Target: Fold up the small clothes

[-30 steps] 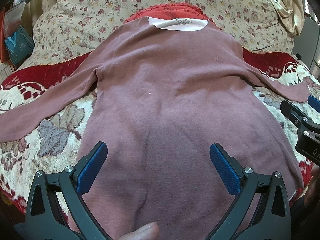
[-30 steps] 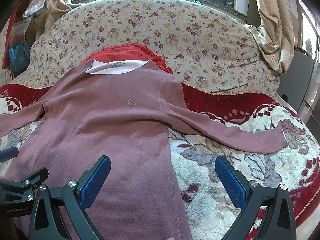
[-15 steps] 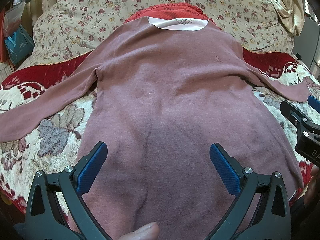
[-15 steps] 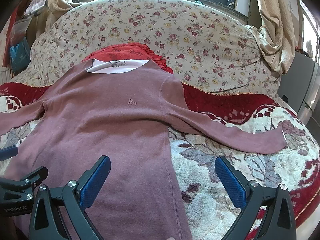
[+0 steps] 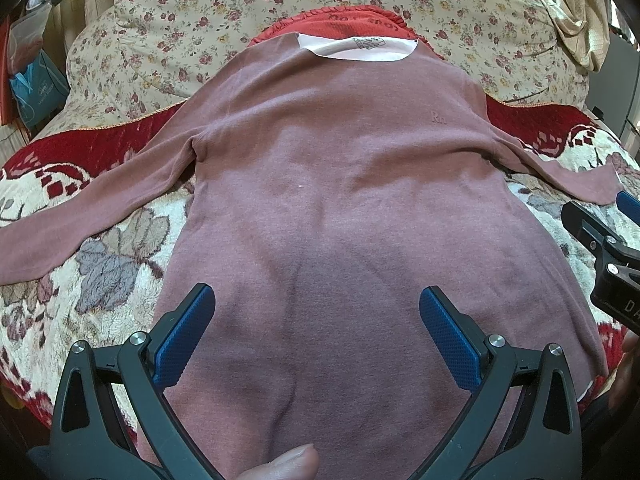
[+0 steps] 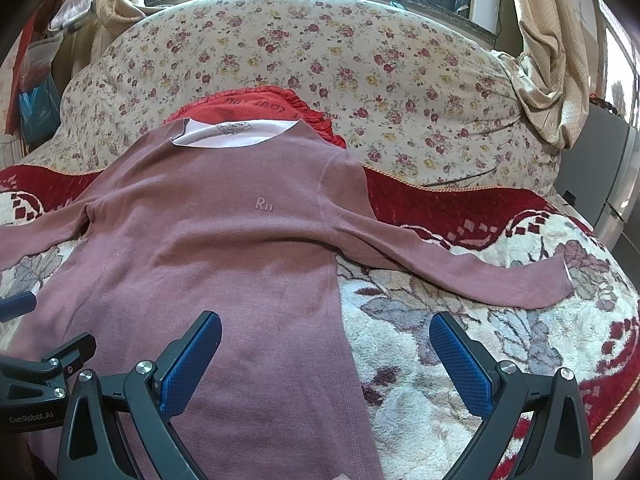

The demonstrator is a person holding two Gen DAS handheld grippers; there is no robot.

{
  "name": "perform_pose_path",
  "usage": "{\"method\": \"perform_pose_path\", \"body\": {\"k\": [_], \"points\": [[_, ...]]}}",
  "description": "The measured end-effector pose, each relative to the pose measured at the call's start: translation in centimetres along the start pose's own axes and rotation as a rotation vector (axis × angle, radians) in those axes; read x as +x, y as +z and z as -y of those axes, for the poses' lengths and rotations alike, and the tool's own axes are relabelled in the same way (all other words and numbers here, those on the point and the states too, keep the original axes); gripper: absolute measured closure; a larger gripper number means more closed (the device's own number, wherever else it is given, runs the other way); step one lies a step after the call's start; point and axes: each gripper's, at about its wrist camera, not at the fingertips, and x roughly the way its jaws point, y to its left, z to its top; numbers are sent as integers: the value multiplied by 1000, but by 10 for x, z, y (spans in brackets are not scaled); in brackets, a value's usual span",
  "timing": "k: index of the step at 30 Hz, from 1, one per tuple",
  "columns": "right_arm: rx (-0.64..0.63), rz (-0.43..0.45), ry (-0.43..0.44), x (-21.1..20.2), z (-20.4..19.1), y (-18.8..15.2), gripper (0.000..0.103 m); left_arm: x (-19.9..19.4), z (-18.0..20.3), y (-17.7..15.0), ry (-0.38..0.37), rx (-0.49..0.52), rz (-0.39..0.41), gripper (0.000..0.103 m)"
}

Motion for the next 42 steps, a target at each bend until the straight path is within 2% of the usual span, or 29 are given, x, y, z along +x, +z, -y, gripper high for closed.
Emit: {"method": "perform_pose_path", "body": {"k": [42], "points": [[2, 2, -3, -1, 2, 0, 0, 1, -2, 0, 0, 0, -3, 0]]}}
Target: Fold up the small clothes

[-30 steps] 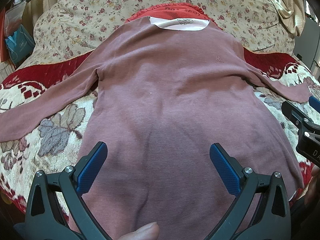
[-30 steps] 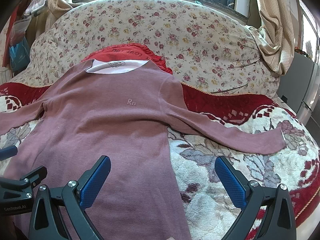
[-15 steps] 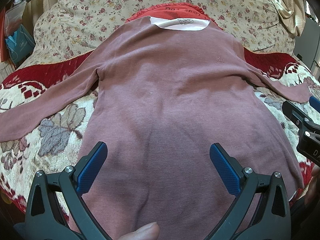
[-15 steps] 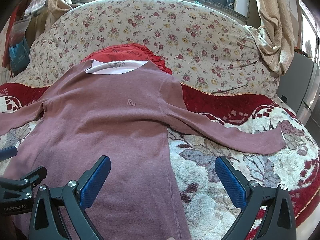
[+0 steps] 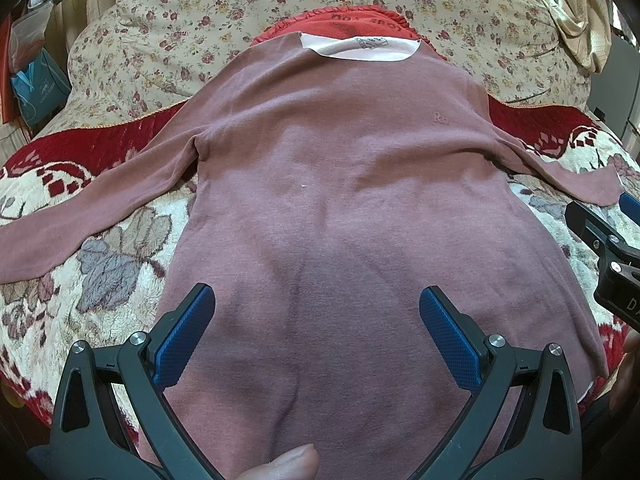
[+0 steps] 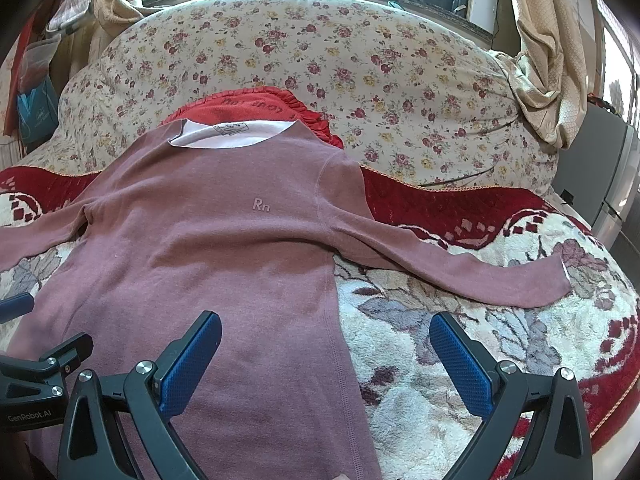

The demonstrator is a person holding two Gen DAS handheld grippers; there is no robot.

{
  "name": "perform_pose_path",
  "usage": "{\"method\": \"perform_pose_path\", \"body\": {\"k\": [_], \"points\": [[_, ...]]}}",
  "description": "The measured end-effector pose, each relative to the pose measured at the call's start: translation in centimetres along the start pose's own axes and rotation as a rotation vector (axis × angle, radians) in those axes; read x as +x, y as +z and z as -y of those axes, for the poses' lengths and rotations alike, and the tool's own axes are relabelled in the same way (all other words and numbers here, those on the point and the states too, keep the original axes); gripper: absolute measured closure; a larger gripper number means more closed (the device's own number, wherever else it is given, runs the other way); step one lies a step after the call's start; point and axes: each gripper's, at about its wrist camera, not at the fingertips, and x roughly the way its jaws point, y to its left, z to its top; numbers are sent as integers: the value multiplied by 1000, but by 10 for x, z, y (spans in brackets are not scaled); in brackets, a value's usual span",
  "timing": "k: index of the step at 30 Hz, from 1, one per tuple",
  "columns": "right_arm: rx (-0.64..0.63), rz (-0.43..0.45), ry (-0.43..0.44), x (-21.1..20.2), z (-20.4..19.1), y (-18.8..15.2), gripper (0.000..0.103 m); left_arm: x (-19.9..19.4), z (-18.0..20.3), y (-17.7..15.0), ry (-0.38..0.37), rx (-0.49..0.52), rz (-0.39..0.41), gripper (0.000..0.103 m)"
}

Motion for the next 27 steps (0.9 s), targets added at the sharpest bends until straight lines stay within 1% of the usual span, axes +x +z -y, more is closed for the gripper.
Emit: {"method": "perform_pose_path", "body": {"k": [27], "points": [[2, 1, -1, -1, 3, 0, 0, 0, -1, 0, 0, 0, -1, 0]]}}
